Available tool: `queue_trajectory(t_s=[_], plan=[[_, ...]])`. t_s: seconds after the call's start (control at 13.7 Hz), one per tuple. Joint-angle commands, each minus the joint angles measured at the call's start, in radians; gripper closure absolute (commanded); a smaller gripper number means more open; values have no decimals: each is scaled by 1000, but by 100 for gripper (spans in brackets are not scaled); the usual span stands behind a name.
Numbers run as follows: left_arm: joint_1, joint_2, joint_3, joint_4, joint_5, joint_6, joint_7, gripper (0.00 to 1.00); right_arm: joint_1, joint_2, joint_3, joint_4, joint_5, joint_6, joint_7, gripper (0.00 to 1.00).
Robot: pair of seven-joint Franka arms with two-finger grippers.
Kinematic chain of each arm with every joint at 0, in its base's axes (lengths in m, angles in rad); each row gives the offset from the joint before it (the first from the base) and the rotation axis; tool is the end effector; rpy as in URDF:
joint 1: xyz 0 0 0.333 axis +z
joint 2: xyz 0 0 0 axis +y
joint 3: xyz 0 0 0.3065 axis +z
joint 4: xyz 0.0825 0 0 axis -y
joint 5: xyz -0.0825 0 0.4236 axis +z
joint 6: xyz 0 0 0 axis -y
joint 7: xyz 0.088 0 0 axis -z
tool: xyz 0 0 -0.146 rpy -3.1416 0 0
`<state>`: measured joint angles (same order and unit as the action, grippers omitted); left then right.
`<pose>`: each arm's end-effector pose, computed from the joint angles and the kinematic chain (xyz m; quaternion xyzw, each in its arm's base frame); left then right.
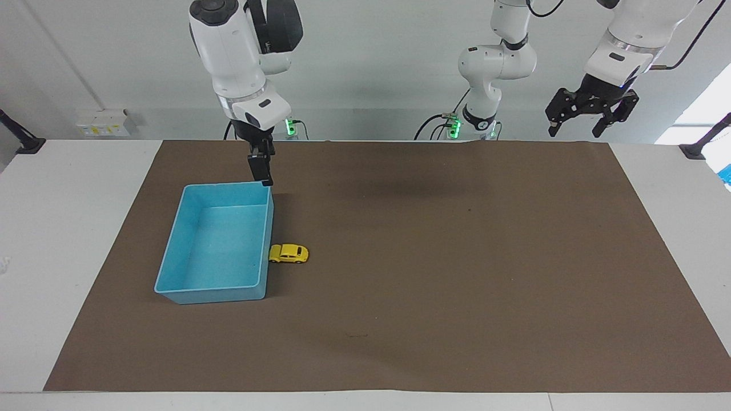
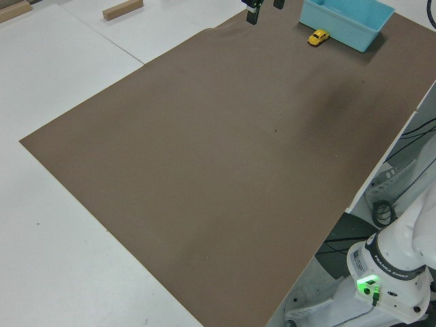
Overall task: Wind up and store yellow beetle car
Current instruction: 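Lower the right gripper onto the car beside the blue box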
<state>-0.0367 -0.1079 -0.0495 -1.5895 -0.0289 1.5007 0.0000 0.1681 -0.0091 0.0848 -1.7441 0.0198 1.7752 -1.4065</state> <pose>0.5518 -0.0535 0.6222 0.9989 -0.0441 0.0090 0.0121 0.5850 0.1539 0.5100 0.6763 0.7363 0.0219 0.0031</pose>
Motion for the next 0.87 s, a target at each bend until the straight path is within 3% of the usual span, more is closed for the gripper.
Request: queue_trajectory(t_s=[0.0,0.36,0.8], plan=[[8,-10,7,-1,-29,-19,15,0,-15,-9,4,-60,-6,50,-31,0],[8,-15,7,-6,-23,-28,12,0,-15,44,3,-86,-9,105,-32,0],[6,-9,5,-7,-20,-62,14,0,-18,55,3,-192,-15,254,-32,0]])
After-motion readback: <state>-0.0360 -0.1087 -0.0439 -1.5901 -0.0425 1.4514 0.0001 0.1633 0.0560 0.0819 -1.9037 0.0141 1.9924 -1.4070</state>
